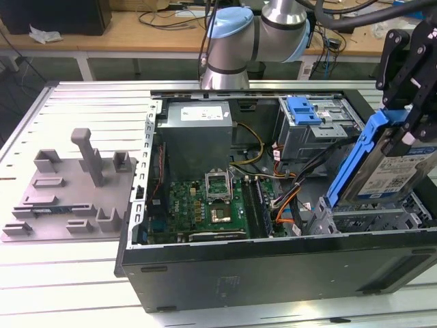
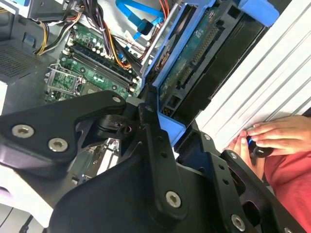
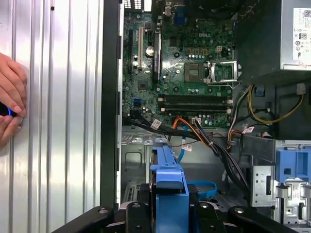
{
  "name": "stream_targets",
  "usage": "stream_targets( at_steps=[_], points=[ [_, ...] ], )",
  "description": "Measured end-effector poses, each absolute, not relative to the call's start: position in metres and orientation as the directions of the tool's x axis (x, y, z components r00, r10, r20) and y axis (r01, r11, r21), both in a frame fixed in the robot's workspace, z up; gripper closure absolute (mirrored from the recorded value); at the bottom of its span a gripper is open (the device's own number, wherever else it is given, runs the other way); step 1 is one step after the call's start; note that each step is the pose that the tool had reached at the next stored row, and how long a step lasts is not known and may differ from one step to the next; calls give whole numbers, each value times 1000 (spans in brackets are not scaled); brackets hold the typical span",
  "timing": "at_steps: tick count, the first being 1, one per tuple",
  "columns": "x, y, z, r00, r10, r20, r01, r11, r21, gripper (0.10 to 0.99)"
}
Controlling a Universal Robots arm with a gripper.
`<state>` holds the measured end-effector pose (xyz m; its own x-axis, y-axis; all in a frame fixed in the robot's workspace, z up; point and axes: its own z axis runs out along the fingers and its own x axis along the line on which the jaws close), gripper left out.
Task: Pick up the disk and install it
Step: 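Insert the disk into the insertion slot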
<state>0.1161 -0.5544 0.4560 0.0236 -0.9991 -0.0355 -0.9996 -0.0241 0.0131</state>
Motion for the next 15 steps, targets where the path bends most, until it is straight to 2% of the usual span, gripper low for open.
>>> stream_targets(
  at_steps=[4, 15],
  points=[
    [116, -554, 468, 23, -999, -36, -1000, -24, 13, 722],
    [116, -554, 468, 6, -999, -35, -1000, -6, 13, 722]
  ],
)
